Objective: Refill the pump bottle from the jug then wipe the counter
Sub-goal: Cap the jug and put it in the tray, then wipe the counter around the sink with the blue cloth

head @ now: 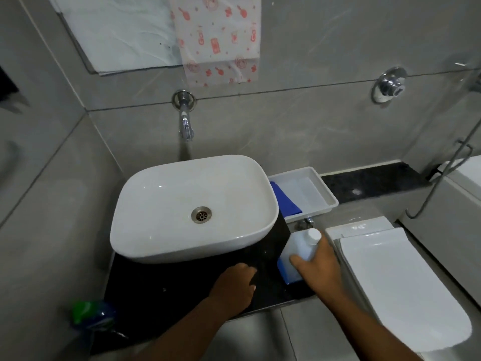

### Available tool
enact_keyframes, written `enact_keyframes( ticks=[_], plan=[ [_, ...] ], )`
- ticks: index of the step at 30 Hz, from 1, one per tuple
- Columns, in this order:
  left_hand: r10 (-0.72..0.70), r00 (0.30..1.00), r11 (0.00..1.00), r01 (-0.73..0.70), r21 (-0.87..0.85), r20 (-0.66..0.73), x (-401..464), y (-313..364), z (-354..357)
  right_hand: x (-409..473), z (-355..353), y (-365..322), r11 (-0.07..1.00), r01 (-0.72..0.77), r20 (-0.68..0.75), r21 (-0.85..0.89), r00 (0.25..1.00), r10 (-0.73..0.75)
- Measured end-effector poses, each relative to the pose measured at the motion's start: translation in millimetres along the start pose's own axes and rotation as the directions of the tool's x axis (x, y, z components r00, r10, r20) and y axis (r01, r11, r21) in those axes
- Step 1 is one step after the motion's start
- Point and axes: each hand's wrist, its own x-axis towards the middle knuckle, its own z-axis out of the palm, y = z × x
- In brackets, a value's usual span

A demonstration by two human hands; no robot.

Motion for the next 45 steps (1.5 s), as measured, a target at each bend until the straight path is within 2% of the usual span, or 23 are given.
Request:
enact_keyframes(
  ticks=[5, 10, 12, 15, 19, 21, 28, 33, 37, 41, 45],
  plan=[
    [0.023, 0.995, 0.993, -0.034, 0.113, 0.097, 56.2, 49.7, 20.2, 44.1, -59.6, 33.6, 0.996, -0.080, -0.042, 0.035, 0.996, 0.082],
    [0.117, 0.987, 0.946, -0.145, 0.291, 0.111, 156.1, 85.7, 38.7, 118.4, -101.8, 66.4, 0.994, -0.089, -0.029, 0.058, 0.995, 0.091],
    [0.115, 0.991, 0.926, -0.133, 0.353, 0.072, 197.4, 90.5, 41.3, 151.8, -104.2, 79.3, 0.998, -0.052, -0.014, 0.047, 0.999, 0.053],
    [-0.020, 0.998, 0.945, 0.037, 0.325, -0.053, 245.2, 85.3, 44.5, 204.7, -97.3, 92.2, 1.000, -0.002, 0.002, 0.030, 1.000, 0.002],
    [-0.181, 0.969, 0.931, 0.223, 0.288, -0.166, 266.4, 72.6, 56.7, 269.2, -77.1, 98.3, 0.998, 0.026, -0.019, 0.048, 0.999, -0.025],
    [-0.209, 0.955, 0.939, 0.256, 0.230, -0.210, 267.1, 69.2, 61.0, 297.0, -64.6, 98.3, 0.996, 0.027, -0.030, 0.087, 0.999, -0.025],
    [-0.345, 0.906, 0.901, 0.393, 0.184, -0.246, 278.8, 59.5, 63.6, 371.5, -8.9, 107.6, 0.982, 0.046, 0.001, 0.181, 0.999, -0.046],
    [-0.310, 0.892, 0.910, 0.379, 0.170, -0.329, 278.1, 58.1, 65.6, 416.0, 23.7, 116.7, 0.990, 0.098, 0.011, 0.104, 0.995, -0.100],
    [-0.269, 0.886, 0.931, 0.340, 0.135, -0.376, 278.0, 56.3, 69.9, 436.0, 48.1, 134.4, 0.997, 0.053, 0.064, 0.055, 0.996, -0.056],
    [-0.291, 0.889, 0.928, 0.353, 0.123, -0.354, 279.6, 54.2, 72.7, 437.9, 58.8, 140.4, 0.999, 0.046, 0.060, 0.029, 0.997, -0.048],
    [-0.300, 0.892, 0.925, 0.358, 0.123, -0.339, 278.7, 55.0, 71.5, 424.9, 60.5, 137.1, 0.999, -0.032, 0.072, 0.010, 0.997, 0.032]
  ],
)
